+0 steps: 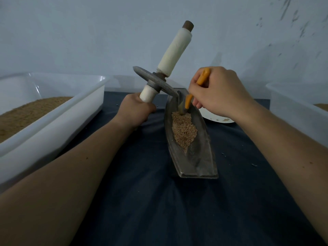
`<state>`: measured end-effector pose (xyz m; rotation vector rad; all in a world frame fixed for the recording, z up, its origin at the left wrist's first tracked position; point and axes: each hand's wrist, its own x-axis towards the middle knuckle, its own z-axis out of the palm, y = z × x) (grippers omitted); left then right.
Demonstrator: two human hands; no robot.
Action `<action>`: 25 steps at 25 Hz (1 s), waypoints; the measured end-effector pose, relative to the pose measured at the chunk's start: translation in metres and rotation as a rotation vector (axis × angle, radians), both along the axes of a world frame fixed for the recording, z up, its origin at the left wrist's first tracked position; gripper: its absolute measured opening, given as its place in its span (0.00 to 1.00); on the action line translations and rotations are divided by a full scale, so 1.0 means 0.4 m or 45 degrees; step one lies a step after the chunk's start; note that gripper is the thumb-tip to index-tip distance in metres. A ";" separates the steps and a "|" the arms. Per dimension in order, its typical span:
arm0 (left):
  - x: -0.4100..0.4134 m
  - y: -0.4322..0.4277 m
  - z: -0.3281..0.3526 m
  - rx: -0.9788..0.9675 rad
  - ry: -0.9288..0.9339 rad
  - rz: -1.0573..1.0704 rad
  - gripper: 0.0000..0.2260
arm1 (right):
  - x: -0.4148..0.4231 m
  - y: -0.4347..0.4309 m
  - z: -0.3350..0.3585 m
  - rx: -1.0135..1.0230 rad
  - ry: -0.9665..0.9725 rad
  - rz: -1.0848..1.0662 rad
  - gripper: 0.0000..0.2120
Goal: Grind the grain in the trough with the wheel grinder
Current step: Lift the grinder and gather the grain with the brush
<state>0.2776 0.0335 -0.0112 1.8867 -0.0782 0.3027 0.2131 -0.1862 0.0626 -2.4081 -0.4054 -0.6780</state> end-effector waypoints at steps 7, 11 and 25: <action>0.003 0.001 -0.001 0.041 -0.015 0.007 0.07 | 0.005 0.001 -0.007 -0.067 -0.046 -0.032 0.07; 0.002 -0.001 -0.002 0.034 -0.020 0.002 0.08 | 0.008 0.004 -0.013 -0.015 -0.162 -0.019 0.05; -0.002 0.005 -0.001 -0.036 -0.004 -0.008 0.06 | 0.001 -0.002 -0.003 -0.038 -0.054 0.004 0.07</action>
